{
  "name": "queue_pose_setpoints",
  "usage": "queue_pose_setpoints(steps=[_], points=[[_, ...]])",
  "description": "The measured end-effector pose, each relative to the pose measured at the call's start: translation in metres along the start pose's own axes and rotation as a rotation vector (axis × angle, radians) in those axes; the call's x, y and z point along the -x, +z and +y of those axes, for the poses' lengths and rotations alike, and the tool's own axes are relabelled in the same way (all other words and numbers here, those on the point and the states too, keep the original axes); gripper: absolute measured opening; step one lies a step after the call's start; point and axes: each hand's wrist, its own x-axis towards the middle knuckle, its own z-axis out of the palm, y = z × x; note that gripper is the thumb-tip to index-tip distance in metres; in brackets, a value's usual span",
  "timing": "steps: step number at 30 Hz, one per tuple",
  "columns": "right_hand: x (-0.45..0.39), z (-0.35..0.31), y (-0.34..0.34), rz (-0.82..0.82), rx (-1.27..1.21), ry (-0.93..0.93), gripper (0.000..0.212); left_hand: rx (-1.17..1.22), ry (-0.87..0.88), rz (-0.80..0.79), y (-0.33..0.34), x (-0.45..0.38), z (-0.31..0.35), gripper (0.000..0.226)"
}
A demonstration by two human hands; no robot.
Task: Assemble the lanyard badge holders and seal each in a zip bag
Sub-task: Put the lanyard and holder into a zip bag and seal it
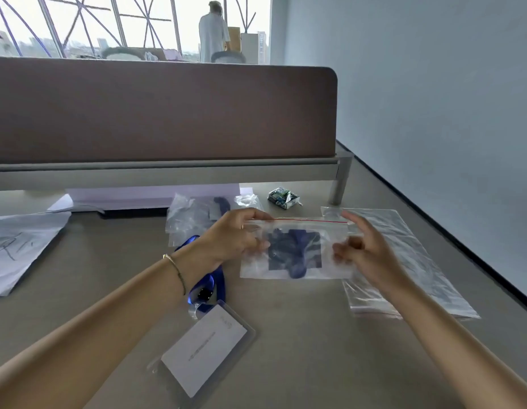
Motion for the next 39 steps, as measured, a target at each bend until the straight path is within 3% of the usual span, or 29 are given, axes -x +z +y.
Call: queue_pose_setpoints(steps=[4,8,11,15,19,29,33,36,39], points=[[-0.003,-0.009,0.027,0.128,0.029,-0.132,0.035,-0.174,0.085,0.274,-0.016,0.013,-0.011,0.054],[-0.016,-0.022,0.062,0.132,0.045,-0.179,0.016,-0.401,0.206,0.459,-0.038,0.02,-0.016,0.029],[-0.036,-0.029,0.087,0.114,0.056,-0.151,0.015,-0.348,0.166,0.525,-0.061,0.019,-0.019,0.014],[-0.062,-0.042,0.12,0.094,0.079,-0.122,0.019,-0.302,0.118,0.588,-0.089,0.017,-0.022,0.034],[-0.085,-0.046,0.144,0.065,0.232,-0.123,0.04,-0.366,0.153,0.626,-0.104,0.006,-0.032,0.046],[-0.107,-0.046,0.169,0.016,0.319,-0.036,0.062,-0.804,0.069,0.621,-0.109,-0.016,-0.058,0.039],[-0.1,-0.042,0.171,0.021,0.595,-0.151,0.062,-0.946,0.018,0.572,-0.11,-0.008,-0.059,0.039],[-0.085,-0.05,0.172,0.041,0.826,-0.252,0.06,-0.992,0.085,0.557,-0.11,0.007,-0.056,0.038],[-0.069,-0.061,0.176,0.062,0.847,-0.391,0.044,-1.015,0.13,0.52,-0.11,0.029,-0.048,0.037]])
